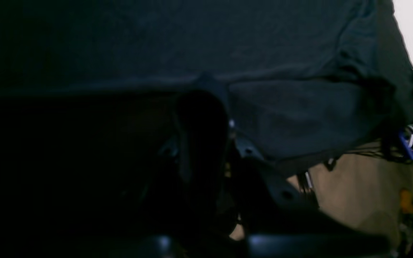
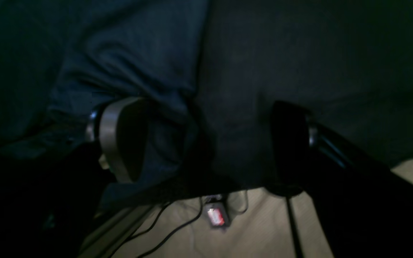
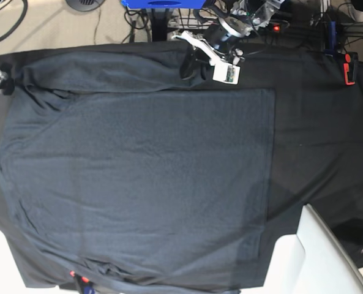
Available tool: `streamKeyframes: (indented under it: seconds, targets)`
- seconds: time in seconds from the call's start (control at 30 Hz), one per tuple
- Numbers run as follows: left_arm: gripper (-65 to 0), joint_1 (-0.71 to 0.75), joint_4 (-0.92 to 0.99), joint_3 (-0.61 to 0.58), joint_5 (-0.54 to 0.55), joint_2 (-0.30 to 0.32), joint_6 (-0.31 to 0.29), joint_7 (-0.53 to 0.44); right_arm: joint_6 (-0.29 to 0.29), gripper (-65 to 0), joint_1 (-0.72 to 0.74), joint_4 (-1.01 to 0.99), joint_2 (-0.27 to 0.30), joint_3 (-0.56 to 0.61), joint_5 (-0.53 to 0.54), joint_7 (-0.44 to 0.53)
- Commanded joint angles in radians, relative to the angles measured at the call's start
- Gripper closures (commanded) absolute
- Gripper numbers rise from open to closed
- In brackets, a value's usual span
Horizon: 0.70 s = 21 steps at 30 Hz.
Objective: Fold the T-shirt properly
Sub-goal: 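Grasp the collar edge of the grey shirt with the left gripper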
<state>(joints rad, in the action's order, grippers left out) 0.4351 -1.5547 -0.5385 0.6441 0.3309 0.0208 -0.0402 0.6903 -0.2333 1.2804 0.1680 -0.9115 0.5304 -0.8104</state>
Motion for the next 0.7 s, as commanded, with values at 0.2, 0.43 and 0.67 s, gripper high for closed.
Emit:
streamKeyframes:
  seconds: [0.2,0.43,0.67]
  targets:
    - [0.0,0.015,-0.033,0.001,0.004,0.009,-0.011,-0.02,0.008,-43.7,0.013,-0.048,0.034,0.064,0.017,0.023]
    - [0.0,0.014,-0.033,0.001,0.004,0.01,-0.011,-0.02,0.008,-33.3,0.027,-0.051,0.034,0.064,0.017,0.018]
    - [0.0,0.014,-0.036,0.001,0.004,0.01,-0.011,-0.02,0.008,-4.5,0.053,-0.137,0.038,0.065,0.017,0.015]
